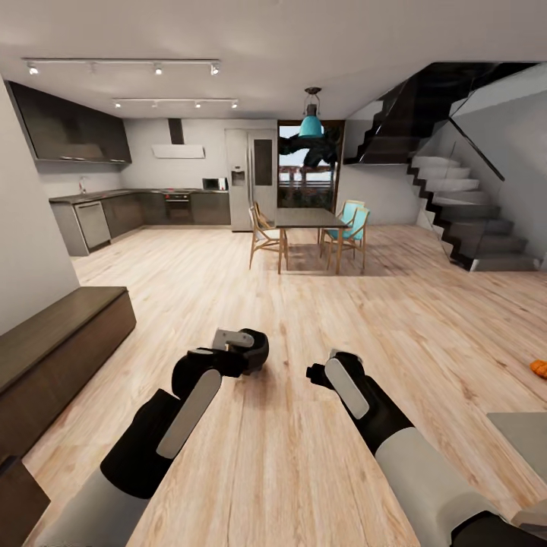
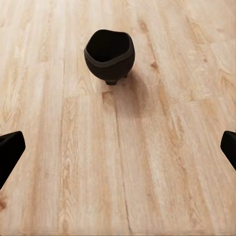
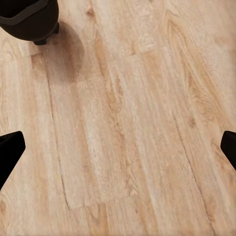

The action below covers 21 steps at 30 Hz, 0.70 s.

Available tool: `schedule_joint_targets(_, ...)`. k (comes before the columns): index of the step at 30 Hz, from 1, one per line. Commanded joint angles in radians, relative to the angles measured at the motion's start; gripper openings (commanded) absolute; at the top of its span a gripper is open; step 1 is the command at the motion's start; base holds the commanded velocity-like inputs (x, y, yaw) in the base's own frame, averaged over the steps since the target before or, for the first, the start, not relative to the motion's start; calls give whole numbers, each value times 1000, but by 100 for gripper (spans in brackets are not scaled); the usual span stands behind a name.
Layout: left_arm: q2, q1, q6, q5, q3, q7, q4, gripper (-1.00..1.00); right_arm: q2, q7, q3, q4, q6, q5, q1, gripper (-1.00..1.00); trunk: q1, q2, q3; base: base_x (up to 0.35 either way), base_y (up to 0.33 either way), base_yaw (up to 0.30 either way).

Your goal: Place each of the two pumpkins and all three candles from the living room inside a cabinet in the living room (use any cabinet), then make sure every cabinet is closed, and position the cauldron so it is next to a table in the living room.

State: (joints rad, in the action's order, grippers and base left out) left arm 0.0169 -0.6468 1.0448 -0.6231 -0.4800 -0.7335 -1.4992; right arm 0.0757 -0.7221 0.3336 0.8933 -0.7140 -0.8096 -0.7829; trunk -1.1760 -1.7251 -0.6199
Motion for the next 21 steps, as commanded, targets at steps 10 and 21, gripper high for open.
schedule_joint_targets(10, 0, -2, 2, -13, 4, 74, 124, 100, -19, -9, 2, 1, 1, -10, -1, 100, 0, -1, 1, 154, 0, -153)
schedule_joint_targets(21, 0, -2, 2, -13, 2, 83, 136, 100, -20, -10, 2, 1, 1, -10, -1, 100, 0, -1, 3, 245, 0, -114)
